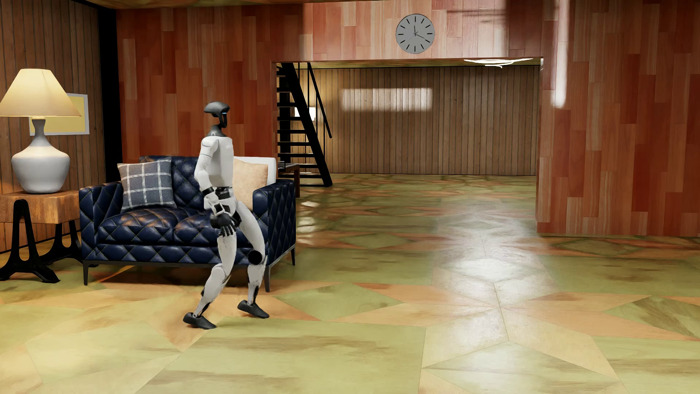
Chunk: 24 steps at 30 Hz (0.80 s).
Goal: Go around the sofa
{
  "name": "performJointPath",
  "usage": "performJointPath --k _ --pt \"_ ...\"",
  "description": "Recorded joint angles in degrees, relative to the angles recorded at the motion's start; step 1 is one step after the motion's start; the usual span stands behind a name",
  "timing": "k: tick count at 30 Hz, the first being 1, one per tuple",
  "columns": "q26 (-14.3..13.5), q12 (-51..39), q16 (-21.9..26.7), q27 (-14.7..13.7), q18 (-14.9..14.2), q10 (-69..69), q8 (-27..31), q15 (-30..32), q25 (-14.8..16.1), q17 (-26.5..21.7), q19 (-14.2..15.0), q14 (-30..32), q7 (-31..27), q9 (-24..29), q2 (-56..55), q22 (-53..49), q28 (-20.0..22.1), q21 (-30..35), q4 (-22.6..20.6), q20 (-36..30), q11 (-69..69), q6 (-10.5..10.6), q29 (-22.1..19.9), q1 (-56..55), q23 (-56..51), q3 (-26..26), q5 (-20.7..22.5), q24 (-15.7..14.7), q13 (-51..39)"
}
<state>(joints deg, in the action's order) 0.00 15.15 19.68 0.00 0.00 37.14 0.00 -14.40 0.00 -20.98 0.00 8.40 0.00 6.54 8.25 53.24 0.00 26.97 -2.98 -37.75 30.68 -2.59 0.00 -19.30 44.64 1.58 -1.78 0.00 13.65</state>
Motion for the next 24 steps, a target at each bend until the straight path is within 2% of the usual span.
performJointPath --k 1,2,3,4,5,6,7,8,9,10,12,13,14,15,16,17,18,19,20,21,22,24 --pt "0.0 1.0 0.4 0.0 0.0 -7.4 0.0 -2.4 0.0 -0.7 0.0 -20.1 0.0 -1.0 3.5 0.2 0.0 -2.0 -0.5 -1.7 -1.7 0.7 0.0 0.1 -2.1 0.8 1.1 0.0 -0.7" --pt "0.0 2.3 1.0 0.0 0.0 -27.8 0.0 -5.7 0.0 -1.5 0.0 -3.9 0.0 -2.5 5.5 0.3 0.0 -3.7 0.0 -3.0 -1.8 1.1 0.0 -1.1 -3.6 1.4 1.4 0.0 -1.0" --pt "0.0 3.4 1.3 0.0 0.0 -29.4 0.0 -7.8 0.0 -1.9 0.0 -1.7 0.0 -2.9 7.2 0.9 0.0 -5.2 0.0 -4.2 -1.5 1.5 0.0 -2.2 -3.6 2.1 2.3 0.0 -1.3" --pt "0.0 4.0 1.4 0.0 0.0 -8.8 0.0 -8.1 0.0 -1.6 0.0 -21.5 0.0 -2.4 8.9 1.6 0.0 -7.2 -1.0 -5.1 0.1 0.8 0.0 -4.1 -3.0 3.1 2.0 0.0 -0.8" --pt "0.0 4.6 1.7 0.0 0.0 -6.8 0.0 -5.7 0.0 -1.0 0.0 -14.8 0.0 -2.4 9.8 2.2 0.0 -9.1 -3.0 -5.2 4.0 -0.1 0.0 -4.3 -1.5 3.3 1.4 0.0 0.1" --pt "0.0 5.2 1.8 0.0 0.0 -6.7 0.0 2.5 0.0 0.0 0.0 -5.1 0.0 -2.7 6.8 2.8 0.0 -9.7 -6.1 -4.5 13.7 -2.6 0.0 -4.3 0.4 3.0 -1.7 0.0 0.8" --pt "0.0 5.4 2.1 0.0 0.0 -2.6 0.0 13.1 0.0 0.9 0.0 1.4 0.0 -1.5 3.6 3.9 0.0 -9.2 -8.4 -4.9 26.9 -3.8 0.0 -3.1 3.0 1.9 -4.1 0.0 2.2" --pt "0.0 5.0 2.4 0.0 0.0 -0.7 0.0 12.3 0.0 1.2 0.0 2.7 0.0 -0.8 -3.0 3.4 0.0 -8.8 -10.3 -4.0 39.8 -4.1 0.0 -1.1 4.3 0.8 -5.8 0.0 3.2" --pt "0.0 4.5 2.8 0.0 0.0 -1.5 0.0 5.9 0.0 1.3 0.0 1.8 0.0 1.0 -9.1 1.9 0.0 -7.6 -11.1 -2.4 46.0 -4.0 0.0 3.5 5.4 0.7 -6.6 0.0 3.6" --pt "0.0 3.4 2.6 0.0 0.0 -2.7 0.0 3.4 0.0 1.3 0.0 -1.2 0.0 1.2 -14.7 1.0 0.0 -6.2 -10.7 -0.8 43.9 -2.4 0.0 7.2 7.1 -2.0 -6.1 0.0 3.8" --pt "0.0 1.1 3.5 0.0 0.0 -4.1 0.0 1.6 0.0 0.2 0.0 -8.5 0.0 1.6 -20.4 -3.9 0.0 -5.5 -10.3 -0.2 24.8 0.9 0.0 14.2 7.5 -8.6 -5.4 0.0 5.8" --pt "0.0 -0.2 3.5 0.0 0.0 -5.5 0.0 4.2 0.0 -0.2 0.0 -12.2 0.0 1.0 -21.8 -5.4 0.0 -6.7 -10.1 1.4 12.4 2.2 0.0 17.3 7.2 -10.0 -5.7 0.0 7.6" --pt "0.0 -1.2 3.9 0.0 0.0 -6.3 0.0 17.8 0.0 -0.3 0.0 -15.6 0.0 0.6 -22.1 -7.4 0.0 -6.1 -10.0 3.5 1.6 2.9 0.0 20.1 7.2 -10.7 -6.1 0.0 8.9" --pt "0.0 -2.2 4.7 0.0 0.0 -5.3 0.0 34.0 0.0 -0.2 0.0 -19.5 0.0 -1.0 -25.3 -9.2 0.0 -6.6 -9.2 5.4 -1.4 3.8 0.0 20.5 7.6 -11.6 -7.0 0.0 10.3" --pt "0.0 -2.9 5.6 0.0 0.0 -4.2 0.0 38.1 0.0 -0.1 0.0 -23.5 0.0 -1.3 -26.3 -10.7 0.0 -6.2 -9.1 6.7 0.5 3.5 0.0 23.3 7.7 -12.7 -8.5 0.0 11.7" --pt "0.0 -3.3 6.2 0.0 0.0 -1.9 0.0 31.1 0.0 0.0 0.0 -25.5 0.0 -0.5 -24.7 -12.0 0.0 -6.8 -9.1 7.1 5.6 3.5 0.0 26.6 7.5 -14.0 -9.1 0.0 13.1" --pt "0.0 -3.6 5.9 0.0 0.0 2.8 0.0 22.2 0.0 -0.2 0.0 -23.0 0.0 -0.5 -23.6 -12.3 0.0 -5.2 -8.1 8.1 7.6 4.7 0.0 25.6 8.8 -15.4 -7.6 0.0 12.3" --pt "0.0 -4.3 3.8 0.0 0.0 9.3 0.0 16.2 0.0 -0.3 0.0 -15.8 0.0 -0.1 -21.9 -11.0 0.0 -4.6 -7.1 10.3 9.9 5.8 0.0 22.7 10.1 -16.9 -7.8 0.0 10.8" --pt "0.0 -5.4 3.1 0.0 0.0 13.1 0.0 13.0 0.0 -1.5 0.0 -6.7 0.0 1.0 -19.4 -11.5 0.0 -3.9 -6.3 7.5 10.2 6.9 0.0 19.7 10.8 -16.9 -9.2 0.0 8.5" --pt "0.0 -6.1 1.7 0.0 0.0 15.0 0.0 10.6 0.0 -2.3 0.0 -0.5 0.0 1.1 -17.2 -10.5 0.0 -4.4 -4.8 5.2 8.9 7.9 0.0 16.5 11.6 -14.9 -9.7 0.0 7.0" --pt "0.0 -5.3 1.3 0.0 0.0 16.2 0.0 9.1 0.0 -2.6 0.0 1.3 0.0 0.9 -14.9 -11.7 0.0 -6.7 -3.7 4.4 7.7 8.1 0.0 12.2 10.5 -13.0 -11.4 0.0 6.5" --pt "0.0 -3.1 0.7 0.0 0.0 15.3 0.0 5.4 0.0 -2.8 0.0 -1.5 0.0 -0.1 -9.6 -10.5 0.0 -7.1 -1.7 1.0 6.4 7.1 0.0 3.9 7.5 -10.3 -14.0 0.0 5.9"
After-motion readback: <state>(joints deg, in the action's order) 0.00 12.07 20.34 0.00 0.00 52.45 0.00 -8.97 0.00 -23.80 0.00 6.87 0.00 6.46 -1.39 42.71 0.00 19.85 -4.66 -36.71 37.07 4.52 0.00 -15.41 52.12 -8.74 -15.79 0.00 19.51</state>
